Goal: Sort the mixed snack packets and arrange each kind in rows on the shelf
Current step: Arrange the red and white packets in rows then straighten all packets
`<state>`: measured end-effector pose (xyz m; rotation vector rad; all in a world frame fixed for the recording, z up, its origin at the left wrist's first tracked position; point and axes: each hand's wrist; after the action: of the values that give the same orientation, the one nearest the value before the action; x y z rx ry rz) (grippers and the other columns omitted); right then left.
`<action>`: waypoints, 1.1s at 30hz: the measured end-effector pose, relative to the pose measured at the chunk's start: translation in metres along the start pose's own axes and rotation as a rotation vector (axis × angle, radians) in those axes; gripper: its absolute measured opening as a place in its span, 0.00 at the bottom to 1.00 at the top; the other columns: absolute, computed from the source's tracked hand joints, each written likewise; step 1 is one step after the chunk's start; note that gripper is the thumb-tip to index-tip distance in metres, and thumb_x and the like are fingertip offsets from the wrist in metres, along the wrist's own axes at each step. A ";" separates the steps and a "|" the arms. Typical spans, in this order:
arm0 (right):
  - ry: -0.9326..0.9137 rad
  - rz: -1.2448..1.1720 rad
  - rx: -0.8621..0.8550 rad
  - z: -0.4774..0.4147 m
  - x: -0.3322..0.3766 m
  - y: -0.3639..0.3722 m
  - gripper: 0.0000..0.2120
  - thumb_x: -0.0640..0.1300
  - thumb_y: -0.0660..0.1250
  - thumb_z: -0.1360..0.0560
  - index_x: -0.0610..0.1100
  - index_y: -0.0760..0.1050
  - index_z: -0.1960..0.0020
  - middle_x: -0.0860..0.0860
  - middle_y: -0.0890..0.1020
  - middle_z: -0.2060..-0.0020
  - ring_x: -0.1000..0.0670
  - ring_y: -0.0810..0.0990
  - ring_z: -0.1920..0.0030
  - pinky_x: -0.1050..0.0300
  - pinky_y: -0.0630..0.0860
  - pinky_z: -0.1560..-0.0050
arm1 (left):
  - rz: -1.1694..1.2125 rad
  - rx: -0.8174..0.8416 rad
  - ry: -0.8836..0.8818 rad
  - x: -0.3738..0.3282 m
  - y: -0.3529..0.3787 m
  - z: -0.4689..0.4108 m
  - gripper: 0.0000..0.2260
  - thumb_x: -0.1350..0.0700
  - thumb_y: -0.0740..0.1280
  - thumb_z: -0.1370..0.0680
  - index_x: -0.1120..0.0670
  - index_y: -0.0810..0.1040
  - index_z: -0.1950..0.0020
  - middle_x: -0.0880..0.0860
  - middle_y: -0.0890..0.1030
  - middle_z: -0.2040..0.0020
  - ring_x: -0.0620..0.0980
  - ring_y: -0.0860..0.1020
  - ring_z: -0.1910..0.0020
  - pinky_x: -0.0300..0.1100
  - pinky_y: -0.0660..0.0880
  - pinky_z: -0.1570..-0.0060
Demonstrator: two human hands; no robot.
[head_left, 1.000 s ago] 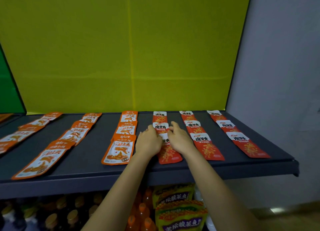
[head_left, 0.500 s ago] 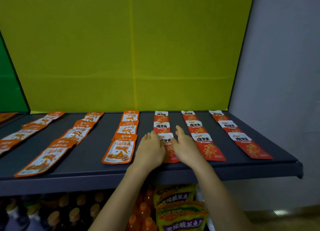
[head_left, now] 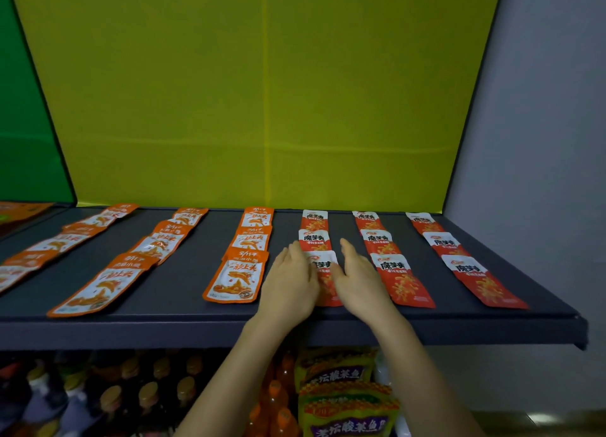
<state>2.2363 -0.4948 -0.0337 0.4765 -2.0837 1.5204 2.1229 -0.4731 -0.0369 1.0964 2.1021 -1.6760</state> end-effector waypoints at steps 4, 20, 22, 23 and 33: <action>-0.096 -0.058 -0.056 -0.006 0.019 -0.006 0.22 0.42 0.54 0.19 0.43 0.58 0.26 0.47 0.67 0.28 0.47 0.65 0.29 0.53 0.63 0.31 | 0.025 -0.174 0.063 0.008 -0.032 0.001 0.17 0.56 0.56 0.20 0.57 0.66 0.31 0.56 0.73 0.34 0.54 0.70 0.35 0.46 0.67 0.39; 0.060 0.024 0.114 -0.049 0.100 0.087 0.15 0.40 0.52 0.20 0.39 0.68 0.37 0.43 0.73 0.36 0.41 0.72 0.37 0.50 0.69 0.41 | -0.084 0.151 0.012 0.112 -0.073 -0.038 0.13 0.57 0.54 0.20 0.62 0.71 0.41 0.61 0.76 0.40 0.59 0.73 0.41 0.50 0.69 0.42; 0.058 0.049 0.096 -0.047 0.100 0.090 0.16 0.41 0.51 0.20 0.39 0.67 0.35 0.44 0.72 0.35 0.42 0.71 0.36 0.51 0.69 0.41 | -0.105 0.149 0.029 0.113 -0.072 -0.039 0.13 0.59 0.53 0.21 0.62 0.71 0.41 0.60 0.75 0.40 0.58 0.73 0.41 0.49 0.68 0.41; 0.062 0.058 0.092 -0.047 0.101 0.091 0.17 0.41 0.50 0.20 0.39 0.66 0.34 0.44 0.71 0.33 0.42 0.70 0.35 0.51 0.68 0.41 | -0.107 0.147 0.031 0.112 -0.072 -0.038 0.13 0.59 0.53 0.20 0.63 0.71 0.42 0.60 0.75 0.40 0.58 0.72 0.41 0.48 0.68 0.41; 0.056 0.071 0.113 -0.042 0.111 0.095 0.22 0.42 0.51 0.19 0.39 0.56 0.25 0.46 0.62 0.26 0.45 0.61 0.27 0.53 0.60 0.30 | -0.105 0.149 0.021 0.117 -0.075 -0.034 0.15 0.59 0.52 0.20 0.65 0.69 0.38 0.62 0.71 0.35 0.59 0.68 0.35 0.47 0.63 0.36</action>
<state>2.1026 -0.4233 -0.0311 0.3996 -1.9992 1.6793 2.0007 -0.3993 -0.0413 1.0660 2.1102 -1.9053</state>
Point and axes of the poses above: each hand's wrist, its own z-axis away from the middle knuckle, its own y-axis out of the palm, x = y × z
